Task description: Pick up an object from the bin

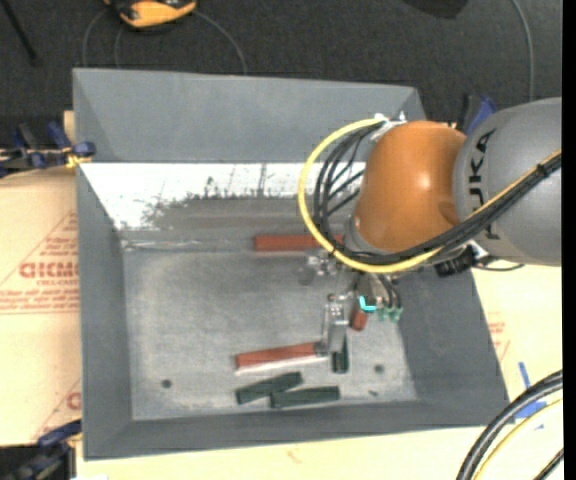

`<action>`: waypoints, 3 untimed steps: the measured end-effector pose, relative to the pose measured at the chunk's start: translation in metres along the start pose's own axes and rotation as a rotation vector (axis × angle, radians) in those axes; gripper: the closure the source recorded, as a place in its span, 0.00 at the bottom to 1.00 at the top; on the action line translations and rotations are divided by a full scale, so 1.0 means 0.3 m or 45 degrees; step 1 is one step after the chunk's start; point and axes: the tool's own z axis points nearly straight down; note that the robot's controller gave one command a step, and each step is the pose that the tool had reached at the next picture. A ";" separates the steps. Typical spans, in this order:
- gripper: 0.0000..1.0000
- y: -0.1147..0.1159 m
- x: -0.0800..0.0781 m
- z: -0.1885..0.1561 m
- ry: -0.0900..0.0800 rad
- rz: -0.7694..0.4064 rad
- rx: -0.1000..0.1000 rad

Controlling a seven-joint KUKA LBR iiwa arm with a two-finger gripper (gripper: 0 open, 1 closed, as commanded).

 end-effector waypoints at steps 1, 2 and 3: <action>0.00 0.000 -0.003 -0.012 -0.008 0.000 0.000; 0.00 -0.056 0.067 0.159 -0.017 0.050 -0.003; 1.00 -0.073 0.104 0.343 -0.017 -0.225 0.003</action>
Offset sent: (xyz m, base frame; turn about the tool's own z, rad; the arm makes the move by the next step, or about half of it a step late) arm -0.0463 -0.0374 -0.1049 0.0845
